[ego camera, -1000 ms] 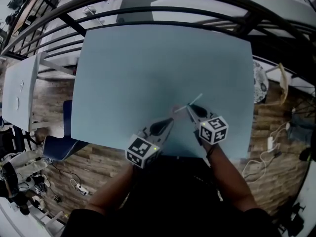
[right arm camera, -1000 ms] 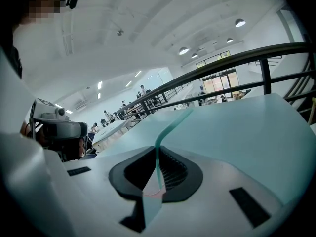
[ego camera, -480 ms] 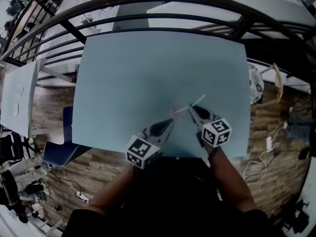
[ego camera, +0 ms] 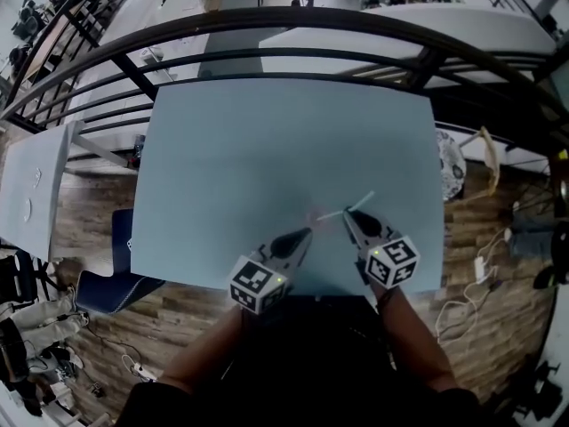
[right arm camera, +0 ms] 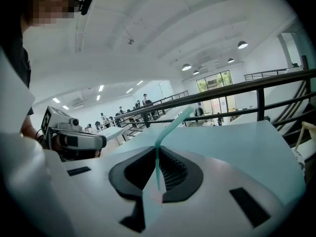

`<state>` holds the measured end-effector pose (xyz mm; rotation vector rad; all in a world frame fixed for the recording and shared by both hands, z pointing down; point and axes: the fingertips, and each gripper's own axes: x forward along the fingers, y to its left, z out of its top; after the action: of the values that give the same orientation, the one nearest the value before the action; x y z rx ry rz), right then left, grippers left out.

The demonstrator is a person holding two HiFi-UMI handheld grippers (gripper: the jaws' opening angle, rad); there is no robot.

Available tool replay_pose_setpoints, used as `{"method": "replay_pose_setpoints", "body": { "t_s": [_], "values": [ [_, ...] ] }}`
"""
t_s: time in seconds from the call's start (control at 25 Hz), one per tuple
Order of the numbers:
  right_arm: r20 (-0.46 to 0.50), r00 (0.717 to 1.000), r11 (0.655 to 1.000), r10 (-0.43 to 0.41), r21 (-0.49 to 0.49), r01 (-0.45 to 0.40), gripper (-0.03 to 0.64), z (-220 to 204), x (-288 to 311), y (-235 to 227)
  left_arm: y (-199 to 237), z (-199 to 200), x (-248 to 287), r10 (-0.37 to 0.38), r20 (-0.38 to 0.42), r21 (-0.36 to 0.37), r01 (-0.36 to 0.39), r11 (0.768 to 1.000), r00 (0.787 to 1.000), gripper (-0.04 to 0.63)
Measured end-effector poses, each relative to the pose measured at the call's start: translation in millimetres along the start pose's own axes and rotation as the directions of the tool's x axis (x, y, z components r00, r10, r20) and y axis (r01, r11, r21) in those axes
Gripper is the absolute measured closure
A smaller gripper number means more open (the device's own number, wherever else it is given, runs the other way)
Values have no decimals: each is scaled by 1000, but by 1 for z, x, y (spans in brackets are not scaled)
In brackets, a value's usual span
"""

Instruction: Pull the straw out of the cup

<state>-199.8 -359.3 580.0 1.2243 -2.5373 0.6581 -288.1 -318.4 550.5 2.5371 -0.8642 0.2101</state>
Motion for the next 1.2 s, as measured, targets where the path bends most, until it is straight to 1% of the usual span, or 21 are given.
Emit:
{"method": "replay_pose_setpoints", "body": {
  "t_s": [0.28,0.48,0.6,0.8,0.92,1.2],
  "values": [
    [3,1000,1000,19,-22,-19,583,9,-16,8,-6,5,-6,33,21,8,-33,999,999,584],
    [-1,998,997,65,-30,-65,583,13,-28,6,-17,3,1,70,21,8,-70,997,997,584],
    [-10,996,995,92,-26,-92,583,12,-43,0,-34,4,7,88,27,-2,-88,996,996,584],
    [-3,992,992,128,-9,-128,583,8,-76,-15,-73,1,16,111,34,1,-111,994,993,584],
    [15,989,989,149,-19,-149,583,7,-91,-21,-89,-7,25,133,40,-8,-133,991,990,584],
    [30,980,979,199,-49,-197,583,2,-134,-27,-128,-10,33,196,73,13,-198,980,978,584]
  ]
}}
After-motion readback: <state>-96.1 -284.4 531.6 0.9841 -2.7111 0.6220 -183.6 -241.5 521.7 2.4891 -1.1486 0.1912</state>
